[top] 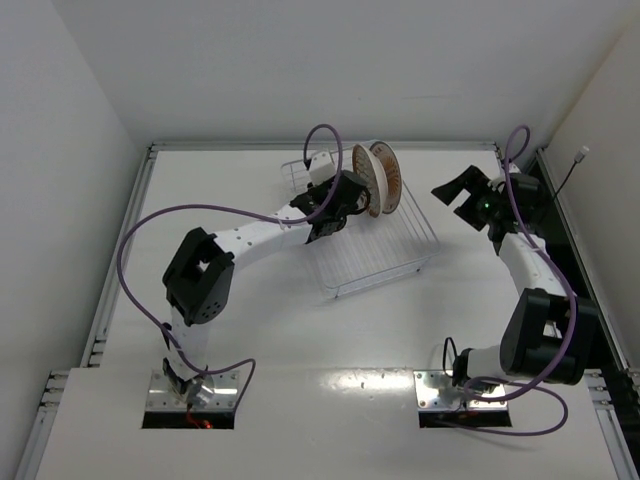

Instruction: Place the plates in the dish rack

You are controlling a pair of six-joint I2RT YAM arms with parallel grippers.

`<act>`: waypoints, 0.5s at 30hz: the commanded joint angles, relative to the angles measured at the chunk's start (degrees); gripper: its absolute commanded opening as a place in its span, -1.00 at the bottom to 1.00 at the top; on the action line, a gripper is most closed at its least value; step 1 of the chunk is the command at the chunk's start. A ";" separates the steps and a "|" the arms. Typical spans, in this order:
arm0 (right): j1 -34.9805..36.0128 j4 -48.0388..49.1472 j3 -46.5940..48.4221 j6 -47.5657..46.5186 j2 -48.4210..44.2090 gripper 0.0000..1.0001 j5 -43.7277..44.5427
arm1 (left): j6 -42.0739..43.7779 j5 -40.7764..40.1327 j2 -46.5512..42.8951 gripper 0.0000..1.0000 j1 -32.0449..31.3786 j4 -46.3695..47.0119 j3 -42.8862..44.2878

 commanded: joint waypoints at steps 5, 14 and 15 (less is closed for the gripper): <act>-0.37 2.62 0.89 -0.11 -0.45 0.95 -1.31 | 2.75 -2.45 -0.17 0.37 -1.08 -2.47 3.32; -0.37 -3.26 5.36 -1.16 -2.91 1.00 -1.84 | 10.31 -2.45 -3.23 1.00 -1.61 -2.47 9.82; -0.37 -4.24 7.03 -1.86 -3.60 1.00 -1.84 | 10.84 -1.76 -4.20 1.00 -1.61 -2.47 10.35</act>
